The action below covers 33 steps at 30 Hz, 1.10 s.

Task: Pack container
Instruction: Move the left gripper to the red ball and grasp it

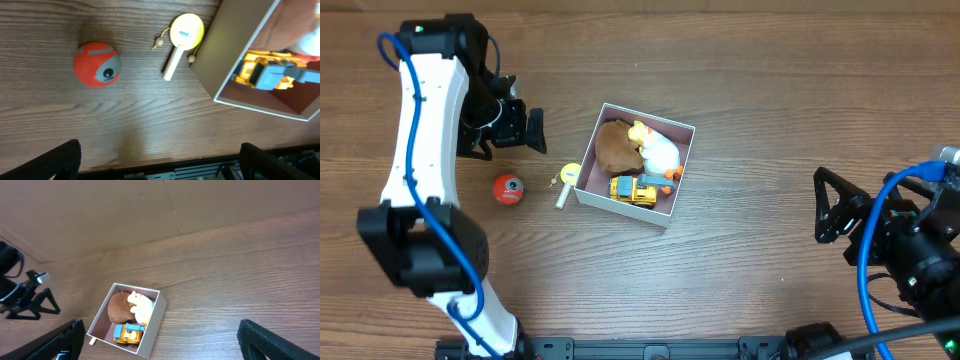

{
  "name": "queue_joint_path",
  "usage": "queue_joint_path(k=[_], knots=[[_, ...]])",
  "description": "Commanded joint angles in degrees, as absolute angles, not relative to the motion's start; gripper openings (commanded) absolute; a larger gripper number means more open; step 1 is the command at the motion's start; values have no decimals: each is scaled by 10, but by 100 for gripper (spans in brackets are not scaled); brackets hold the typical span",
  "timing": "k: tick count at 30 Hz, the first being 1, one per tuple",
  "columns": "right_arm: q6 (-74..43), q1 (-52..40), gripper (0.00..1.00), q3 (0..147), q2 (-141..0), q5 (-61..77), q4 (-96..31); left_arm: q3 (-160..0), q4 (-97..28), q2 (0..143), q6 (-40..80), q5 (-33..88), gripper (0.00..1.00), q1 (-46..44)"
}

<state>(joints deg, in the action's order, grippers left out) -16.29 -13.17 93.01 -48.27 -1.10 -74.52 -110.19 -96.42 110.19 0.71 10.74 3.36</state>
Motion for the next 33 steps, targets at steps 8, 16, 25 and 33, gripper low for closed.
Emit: queue_joint_path(k=[8, 16, 25, 33], knots=[[-163, -131, 100, 934, -483, -19, -741, -941, -900, 779, 79, 8, 100, 31], [-163, -131, 100, 934, -483, -19, -741, -729, -748, 826, 96, -31, 100, 31], [-163, -131, 100, 934, -483, -19, -741, -722, -669, 992, 99, -66, 100, 32], [-163, -131, 100, 934, -483, -19, -741, -722, -616, 1086, 89, -64, 90, 45]])
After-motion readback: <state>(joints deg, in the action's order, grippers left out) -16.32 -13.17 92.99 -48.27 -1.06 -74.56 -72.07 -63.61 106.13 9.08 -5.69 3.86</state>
